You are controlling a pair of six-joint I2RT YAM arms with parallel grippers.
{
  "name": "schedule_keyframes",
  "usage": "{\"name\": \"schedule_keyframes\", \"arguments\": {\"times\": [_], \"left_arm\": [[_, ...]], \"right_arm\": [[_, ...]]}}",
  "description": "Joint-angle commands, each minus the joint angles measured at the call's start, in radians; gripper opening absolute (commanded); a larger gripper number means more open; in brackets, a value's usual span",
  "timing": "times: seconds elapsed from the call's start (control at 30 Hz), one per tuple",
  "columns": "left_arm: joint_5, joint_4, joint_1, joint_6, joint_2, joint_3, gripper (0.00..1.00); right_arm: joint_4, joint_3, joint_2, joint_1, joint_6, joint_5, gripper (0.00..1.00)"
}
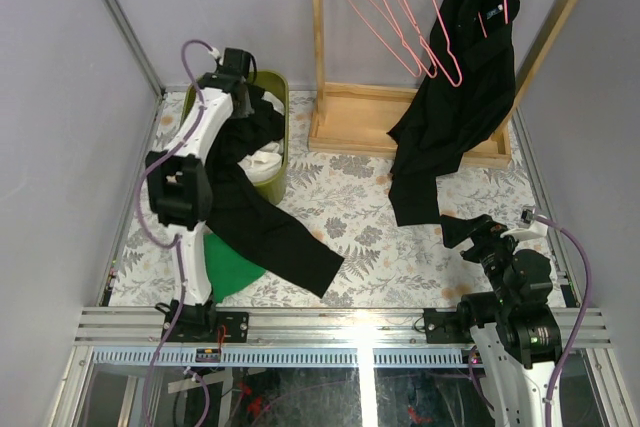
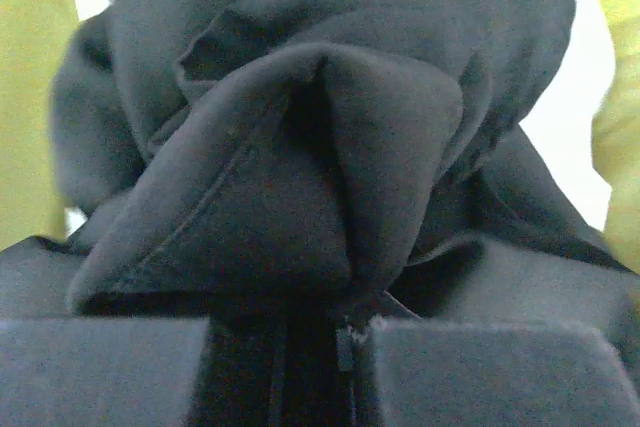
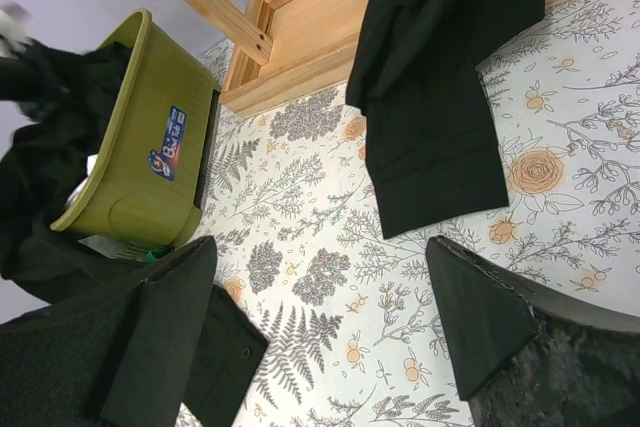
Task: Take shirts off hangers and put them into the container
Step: Place the shirt in the bin.
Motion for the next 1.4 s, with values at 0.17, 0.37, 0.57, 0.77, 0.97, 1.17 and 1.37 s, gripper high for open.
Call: {"name": "schedule_keyframes", "arguments": {"times": [0.17, 0.37, 0.57, 0.77, 0.97, 1.17, 1.37], "left_arm": [[0.192, 0.036, 0.006, -0.094, 0.077, -0.186, 0.38], [0.185, 0.078, 0.005, -0.056, -0.21, -0.205, 0.99], [0.203, 0.079, 0.0, -0.069, -0.477, -0.273, 1.0], [0.205, 0.129, -0.095, -0.16, -0.762, -0.596, 1.0], [-0.03, 0.122, -0.51, -0.387, -0.924, -0.902, 1.0], [-0.307, 0.161, -0.907, -0.811, -0.903, -1.152, 0.96], [-0.346, 0.211, -1.03, -0.86, -0.733, -1.164, 0.97]], "right_arm": [[0.037, 0.006, -0.009, -0.002, 0.003, -0.005, 0.93], [0.032, 0.004, -0.009, -0.002, 0.006, -0.017, 0.93], [0.026, 0.004, -0.009, -0.002, 0.006, -0.028, 0.93], [0.025, 0.005, -0.009, -0.002, 0.007, -0.033, 0.93], [0.024, 0.006, -0.009, -0.002, 0.007, -0.033, 0.93], [0.028, 0.001, -0.009, -0.002, 0.008, -0.033, 0.93], [0.027, 0.003, -0.009, -0.002, 0.007, -0.037, 0.93]]}}
